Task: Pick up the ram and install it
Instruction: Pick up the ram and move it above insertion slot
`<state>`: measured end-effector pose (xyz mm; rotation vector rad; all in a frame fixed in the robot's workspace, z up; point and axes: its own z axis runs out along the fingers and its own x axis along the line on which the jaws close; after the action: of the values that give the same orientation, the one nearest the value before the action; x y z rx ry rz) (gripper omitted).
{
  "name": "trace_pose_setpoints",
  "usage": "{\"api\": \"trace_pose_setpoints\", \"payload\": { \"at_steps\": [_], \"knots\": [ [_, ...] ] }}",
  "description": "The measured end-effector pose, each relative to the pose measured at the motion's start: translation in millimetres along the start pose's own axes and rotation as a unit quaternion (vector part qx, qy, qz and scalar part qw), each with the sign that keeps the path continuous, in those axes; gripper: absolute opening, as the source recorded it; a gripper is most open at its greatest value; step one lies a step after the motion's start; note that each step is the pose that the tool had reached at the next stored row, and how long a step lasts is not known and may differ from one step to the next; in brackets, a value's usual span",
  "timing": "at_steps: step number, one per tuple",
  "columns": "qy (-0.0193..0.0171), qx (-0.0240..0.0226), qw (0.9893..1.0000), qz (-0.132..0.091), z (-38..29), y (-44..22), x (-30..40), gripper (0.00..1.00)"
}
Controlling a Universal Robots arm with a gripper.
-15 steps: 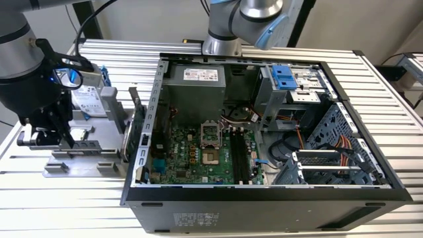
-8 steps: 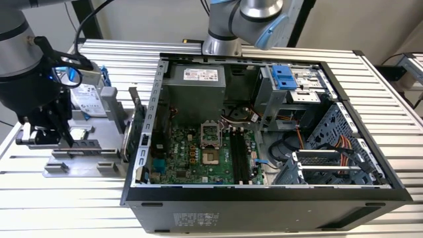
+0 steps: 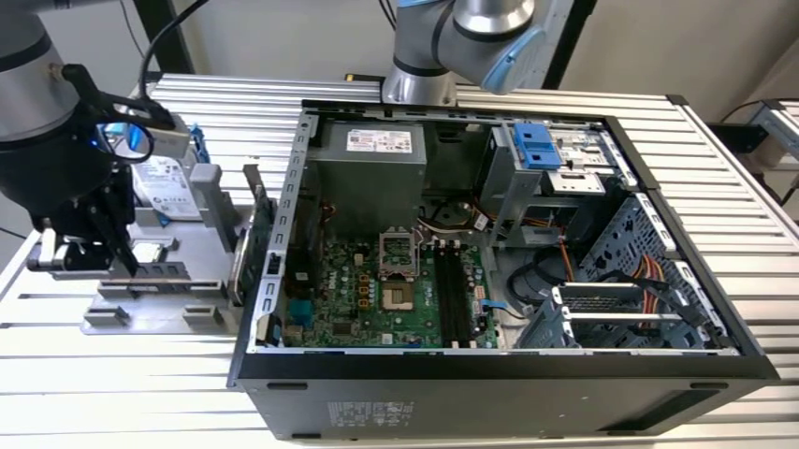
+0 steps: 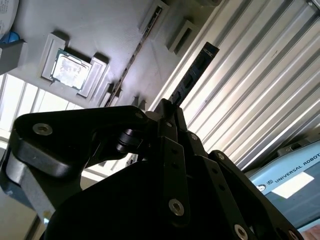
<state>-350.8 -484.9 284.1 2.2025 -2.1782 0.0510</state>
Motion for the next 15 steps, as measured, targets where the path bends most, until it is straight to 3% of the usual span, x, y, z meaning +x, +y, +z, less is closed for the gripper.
{"api": "trace_pose_setpoints", "payload": {
  "at_steps": [15],
  "knots": [
    [0.0,0.0,1.0,0.0,-3.5,0.0,0.2,0.0]
  ]
}}
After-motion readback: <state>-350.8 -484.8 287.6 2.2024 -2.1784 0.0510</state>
